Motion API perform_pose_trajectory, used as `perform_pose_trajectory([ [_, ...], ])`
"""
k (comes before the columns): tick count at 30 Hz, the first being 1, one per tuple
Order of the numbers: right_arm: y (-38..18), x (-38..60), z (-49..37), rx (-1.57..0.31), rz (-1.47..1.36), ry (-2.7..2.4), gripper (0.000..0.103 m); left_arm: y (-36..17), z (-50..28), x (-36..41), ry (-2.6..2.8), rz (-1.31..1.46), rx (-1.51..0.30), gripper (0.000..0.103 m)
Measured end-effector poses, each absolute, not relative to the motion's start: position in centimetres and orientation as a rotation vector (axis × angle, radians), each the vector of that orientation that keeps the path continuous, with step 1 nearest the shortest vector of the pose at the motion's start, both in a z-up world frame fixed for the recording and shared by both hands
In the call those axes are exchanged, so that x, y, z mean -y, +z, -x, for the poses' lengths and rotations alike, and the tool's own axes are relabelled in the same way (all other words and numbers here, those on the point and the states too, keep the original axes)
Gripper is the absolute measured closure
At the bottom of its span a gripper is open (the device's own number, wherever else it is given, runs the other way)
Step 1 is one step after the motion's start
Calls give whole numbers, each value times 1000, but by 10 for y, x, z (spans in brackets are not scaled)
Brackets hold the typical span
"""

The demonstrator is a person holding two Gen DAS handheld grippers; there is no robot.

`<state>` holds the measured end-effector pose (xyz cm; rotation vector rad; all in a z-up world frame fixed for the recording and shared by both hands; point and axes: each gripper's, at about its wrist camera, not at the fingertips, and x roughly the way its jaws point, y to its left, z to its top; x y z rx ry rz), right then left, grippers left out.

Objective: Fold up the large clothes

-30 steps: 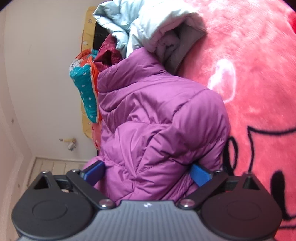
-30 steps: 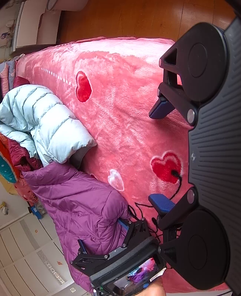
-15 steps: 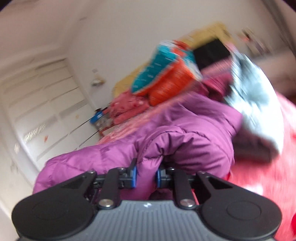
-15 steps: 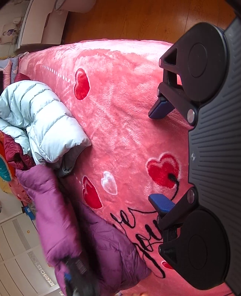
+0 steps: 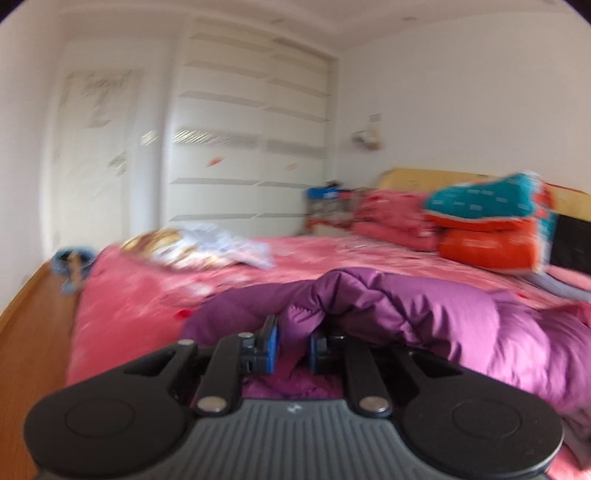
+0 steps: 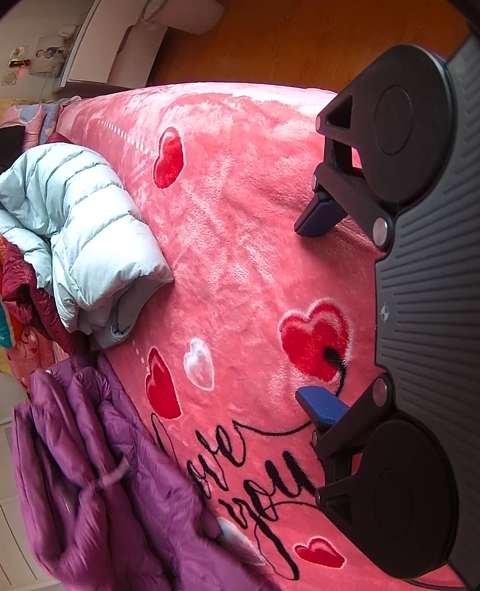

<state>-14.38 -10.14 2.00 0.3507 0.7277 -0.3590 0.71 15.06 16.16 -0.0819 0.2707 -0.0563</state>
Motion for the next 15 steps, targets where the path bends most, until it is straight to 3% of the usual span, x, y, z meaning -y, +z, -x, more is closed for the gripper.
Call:
perform_pose_trajectory([
  [7,16,94,133,-751,-271,-377,0,126,-51,-233,147,264,-400,93],
  [15,34,83,124,-717,-236,-377,0,105,-66,-253,165,259,-455,93],
])
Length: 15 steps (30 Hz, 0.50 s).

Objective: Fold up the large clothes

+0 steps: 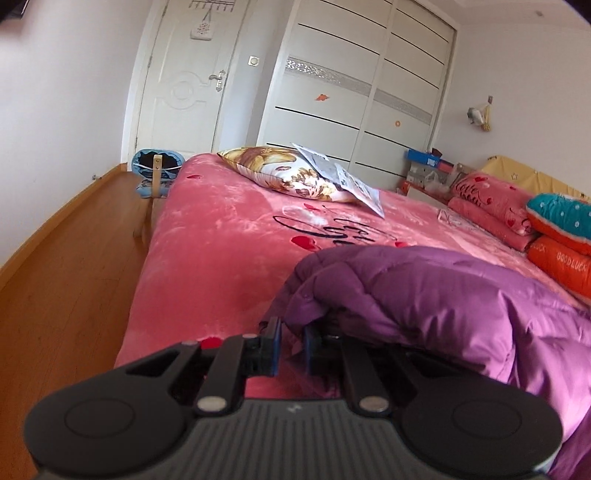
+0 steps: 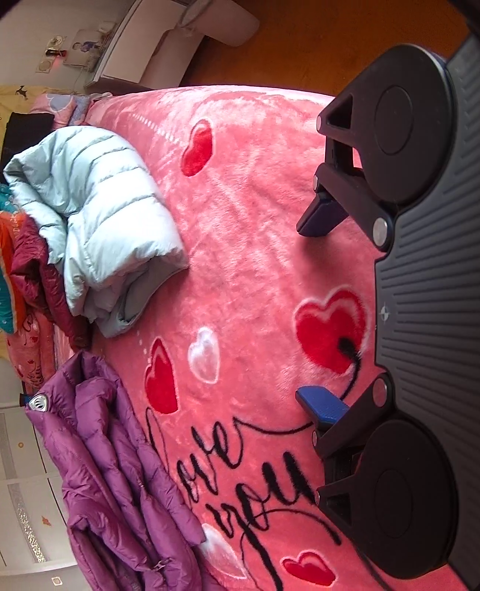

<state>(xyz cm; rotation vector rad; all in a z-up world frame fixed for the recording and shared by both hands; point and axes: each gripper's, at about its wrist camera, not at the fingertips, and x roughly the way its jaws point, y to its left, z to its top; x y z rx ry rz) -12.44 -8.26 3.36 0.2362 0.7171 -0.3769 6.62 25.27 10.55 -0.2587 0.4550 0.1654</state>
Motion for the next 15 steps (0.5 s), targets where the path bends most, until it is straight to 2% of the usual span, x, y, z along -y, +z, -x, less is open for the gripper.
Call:
perform_pose_trajectory([
  [8,81,40,65,-606,-173,-252,0,104,-56,-271,110,313,-445,80],
  [15,83,0,-25,-559,-147,-123,0,104,-47,-279,62,337,-406,71],
])
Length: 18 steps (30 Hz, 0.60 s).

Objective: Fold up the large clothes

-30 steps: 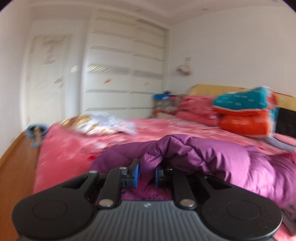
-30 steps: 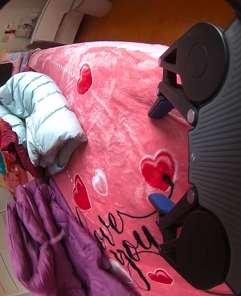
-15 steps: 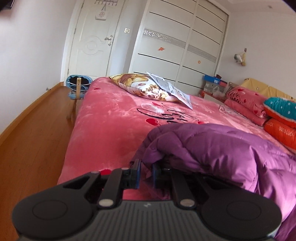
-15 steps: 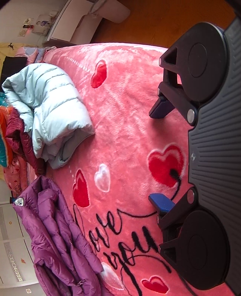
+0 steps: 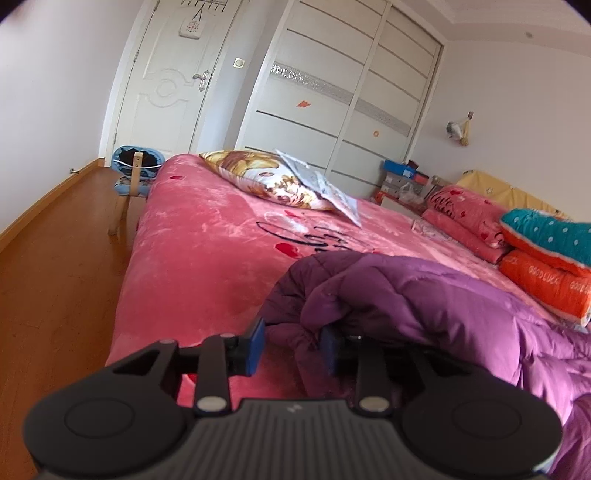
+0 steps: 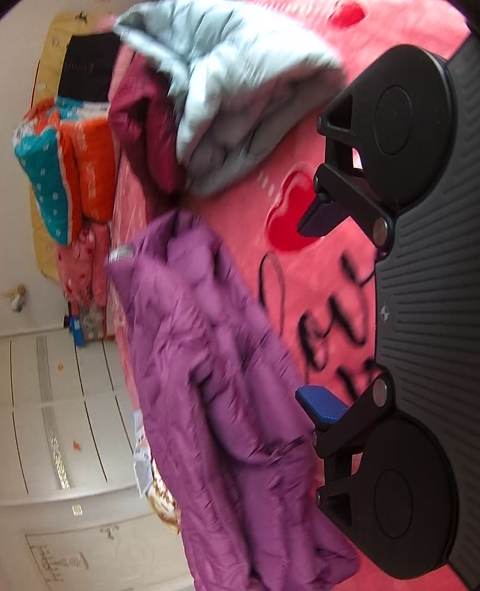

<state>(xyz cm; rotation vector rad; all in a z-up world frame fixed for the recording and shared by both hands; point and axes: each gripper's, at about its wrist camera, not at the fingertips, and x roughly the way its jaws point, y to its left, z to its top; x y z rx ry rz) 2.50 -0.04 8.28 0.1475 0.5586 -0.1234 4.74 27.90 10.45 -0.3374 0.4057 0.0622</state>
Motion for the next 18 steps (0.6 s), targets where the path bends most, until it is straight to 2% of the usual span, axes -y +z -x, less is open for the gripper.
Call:
perform_pose_trajectory([
  [9,86,-25,-118,-580,-71,-73,0,101,-54,-287,19,398,-391,69],
  [15,136,-40,-164,-493,-87,-22,1,97,-58,-296,33,454,-399,68],
  [18,167,-54,-197,-435,-130,11,0,96,-57,-303,56,477,-391,64],
])
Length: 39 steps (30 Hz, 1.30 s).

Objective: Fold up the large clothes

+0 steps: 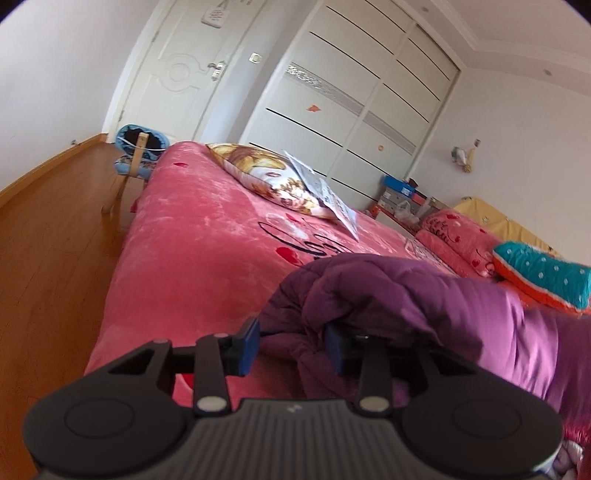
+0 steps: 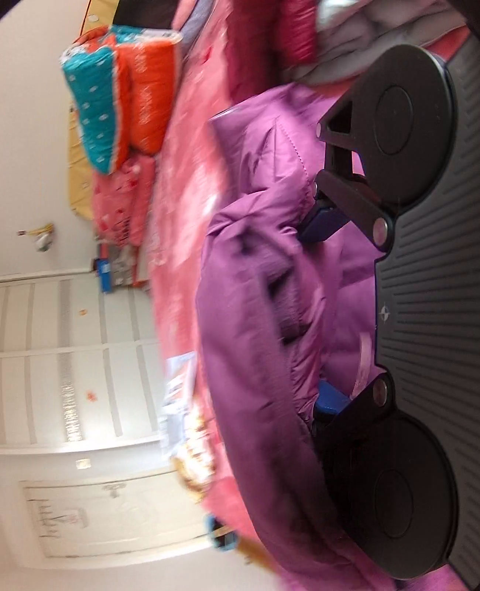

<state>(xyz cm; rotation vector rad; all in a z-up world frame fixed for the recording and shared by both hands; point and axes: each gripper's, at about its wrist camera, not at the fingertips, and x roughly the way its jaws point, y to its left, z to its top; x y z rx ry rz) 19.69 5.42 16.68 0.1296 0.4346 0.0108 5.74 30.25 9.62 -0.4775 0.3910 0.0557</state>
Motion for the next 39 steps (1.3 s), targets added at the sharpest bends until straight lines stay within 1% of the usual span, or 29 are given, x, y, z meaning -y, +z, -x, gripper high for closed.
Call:
perform_pose_trajectory([
  [2,185,-68,-225,-402,-149,34,0,97,-57,-306,71,486,-382,60],
  [4,197,-87,-256,-393,-143,52,0,97,-58,-309,83,491,-379,58],
  [8,205,-127,-309,-414,-97,71,0,97,-59,-315,109,487,-367,52],
  [12,197,-154,-351,-494,-17,78,0,95,-60,-323,142,504,-368,46],
  [14,191,-160,-365,-555,14,68,0,94,-61,-326,156,511,-368,38],
  [17,177,-151,-386,-658,9,41,0,93,-62,-326,168,511,-368,30],
  [20,164,-142,-391,-698,-44,23,0,93,-64,-323,145,495,-374,29],
  [25,173,-125,-381,-707,-188,52,0,92,-66,-321,129,493,-388,29],
  [28,189,-112,-348,-664,-227,89,0,93,-64,-320,126,483,-383,29],
  [29,197,-103,-349,-643,-234,106,0,93,-63,-319,127,477,-381,29],
  [34,207,-77,-274,-545,-268,139,0,95,-59,-314,125,465,-370,29],
  [37,187,-42,-229,-511,-259,61,0,97,-56,-312,117,447,-361,29],
  [39,166,-22,-202,-521,-247,-38,0,98,-53,-311,104,451,-358,29],
])
